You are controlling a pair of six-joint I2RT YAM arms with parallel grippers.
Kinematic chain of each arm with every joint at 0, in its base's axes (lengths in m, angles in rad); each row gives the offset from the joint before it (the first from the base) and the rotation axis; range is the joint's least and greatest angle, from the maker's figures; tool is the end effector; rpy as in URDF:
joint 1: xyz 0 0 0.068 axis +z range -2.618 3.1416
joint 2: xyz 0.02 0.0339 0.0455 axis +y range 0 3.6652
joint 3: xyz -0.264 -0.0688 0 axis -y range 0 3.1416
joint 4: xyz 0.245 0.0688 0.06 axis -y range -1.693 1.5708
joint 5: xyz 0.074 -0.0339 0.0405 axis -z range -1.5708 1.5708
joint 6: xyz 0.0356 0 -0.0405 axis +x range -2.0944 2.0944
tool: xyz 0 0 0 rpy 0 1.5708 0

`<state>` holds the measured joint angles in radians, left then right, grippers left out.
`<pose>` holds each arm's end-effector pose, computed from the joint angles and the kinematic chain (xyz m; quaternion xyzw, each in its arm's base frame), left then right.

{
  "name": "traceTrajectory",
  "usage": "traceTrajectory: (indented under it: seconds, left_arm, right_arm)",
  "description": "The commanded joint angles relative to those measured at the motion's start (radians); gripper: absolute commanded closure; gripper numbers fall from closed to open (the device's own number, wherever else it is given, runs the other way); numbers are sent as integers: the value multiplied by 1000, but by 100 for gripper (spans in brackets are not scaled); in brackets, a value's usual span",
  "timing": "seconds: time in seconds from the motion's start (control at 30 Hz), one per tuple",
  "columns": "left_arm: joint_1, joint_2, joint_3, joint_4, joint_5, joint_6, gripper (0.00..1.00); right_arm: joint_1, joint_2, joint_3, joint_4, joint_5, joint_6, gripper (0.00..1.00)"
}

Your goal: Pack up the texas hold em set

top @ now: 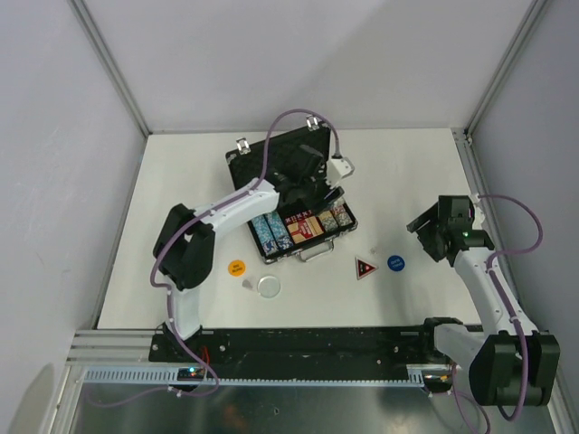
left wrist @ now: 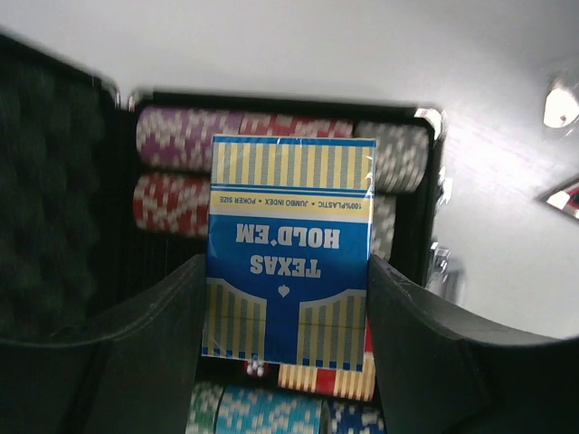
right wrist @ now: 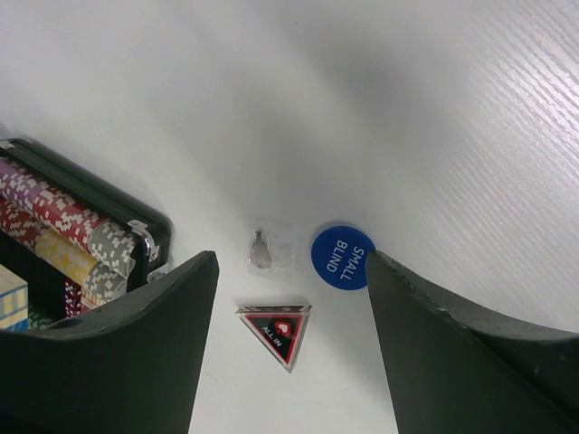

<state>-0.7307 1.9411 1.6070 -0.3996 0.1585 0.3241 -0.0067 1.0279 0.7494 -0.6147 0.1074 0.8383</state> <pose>0.3297 -0.3030 0.2629 0.4862 0.7709 -0.1526 0.3822 0.2042 -0.0052 0.2446 0.4024 0.8517 0.0877 0.3240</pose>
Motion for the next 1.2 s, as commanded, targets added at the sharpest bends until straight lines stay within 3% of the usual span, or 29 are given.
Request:
traceTrajectory:
  seconds: [0.0, 0.3, 0.6, 1.17]
  left_arm:
    - [52, -124, -81, 59, -23, 16, 79]
    - [101, -152, -235, 162, -149, 53, 77]
    - [148, -142, -290, 253, -109, 49, 76]
    - [162, -91, -300, 261, -85, 155, 71]
  right_arm:
    - [29, 10, 1, 50, 22, 22, 28]
    - [22, 15, 0, 57, 24, 11, 28]
    - [16, 16, 0, 57, 12, -4, 28]
    - [-11, 2, 0, 33, 8, -11, 28]
